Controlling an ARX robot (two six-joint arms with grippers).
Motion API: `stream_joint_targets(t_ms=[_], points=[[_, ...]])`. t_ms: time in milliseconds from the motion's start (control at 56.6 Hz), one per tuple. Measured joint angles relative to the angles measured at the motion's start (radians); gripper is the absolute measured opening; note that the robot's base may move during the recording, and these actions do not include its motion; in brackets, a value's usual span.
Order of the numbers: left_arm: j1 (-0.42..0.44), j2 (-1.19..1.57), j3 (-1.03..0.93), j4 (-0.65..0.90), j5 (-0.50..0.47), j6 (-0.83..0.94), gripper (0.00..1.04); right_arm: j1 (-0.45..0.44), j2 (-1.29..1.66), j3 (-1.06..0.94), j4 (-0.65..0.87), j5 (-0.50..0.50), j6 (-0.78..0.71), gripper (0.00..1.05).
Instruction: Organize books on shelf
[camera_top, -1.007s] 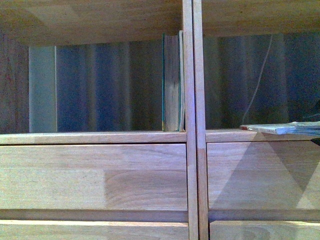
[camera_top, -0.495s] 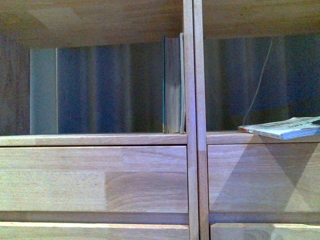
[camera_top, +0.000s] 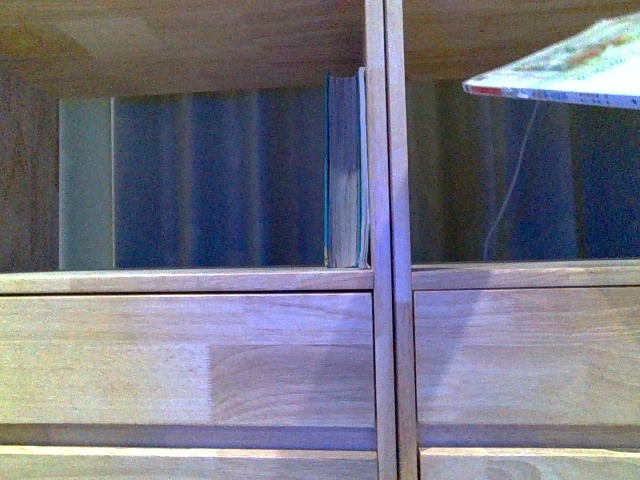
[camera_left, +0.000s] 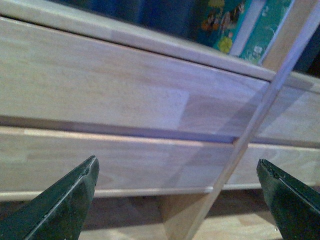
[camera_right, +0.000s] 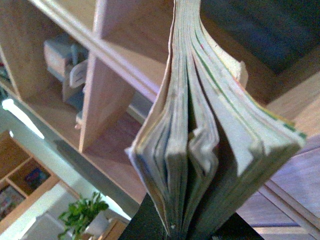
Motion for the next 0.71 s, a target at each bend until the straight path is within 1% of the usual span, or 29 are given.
stream_joint_targets(t_ms=[124, 177, 230, 300, 353, 424, 495, 565, 707], points=[[-0.064, 0.129, 0.158, -0.024, -0.056, -0.048, 0.97, 0.080, -0.039, -0.004, 0.010, -0.009, -0.104, 0.07], [-0.097, 0.176, 0.228, -0.054, -0.052, -0.082, 0.97, 0.133, -0.056, -0.005, -0.007, -0.007, -0.168, 0.07], [-0.147, 0.221, 0.305, -0.080, -0.061, -0.122, 0.97, 0.213, -0.073, -0.008, -0.037, -0.002, -0.265, 0.07], [-0.202, 0.246, 0.365, -0.081, -0.055, -0.172, 0.97, 0.294, -0.077, -0.010, -0.072, 0.016, -0.350, 0.07], [-0.237, 0.253, 0.395, -0.081, -0.061, -0.199, 0.97, 0.335, -0.076, -0.011, -0.087, 0.029, -0.406, 0.07], [-0.296, 0.261, 0.438, -0.074, -0.038, -0.260, 0.97, 0.392, -0.063, -0.011, -0.100, 0.058, -0.475, 0.07], [-0.353, 0.265, 0.467, -0.071, -0.043, -0.299, 0.97, 0.430, -0.043, -0.010, -0.100, 0.083, -0.513, 0.07], [-0.429, 0.275, 0.496, -0.068, -0.048, -0.335, 0.97, 0.472, -0.005, 0.000, -0.097, 0.116, -0.545, 0.07], [-0.526, 0.297, 0.524, -0.056, -0.078, -0.393, 0.97, 0.531, 0.058, 0.032, -0.084, 0.166, -0.569, 0.07]])
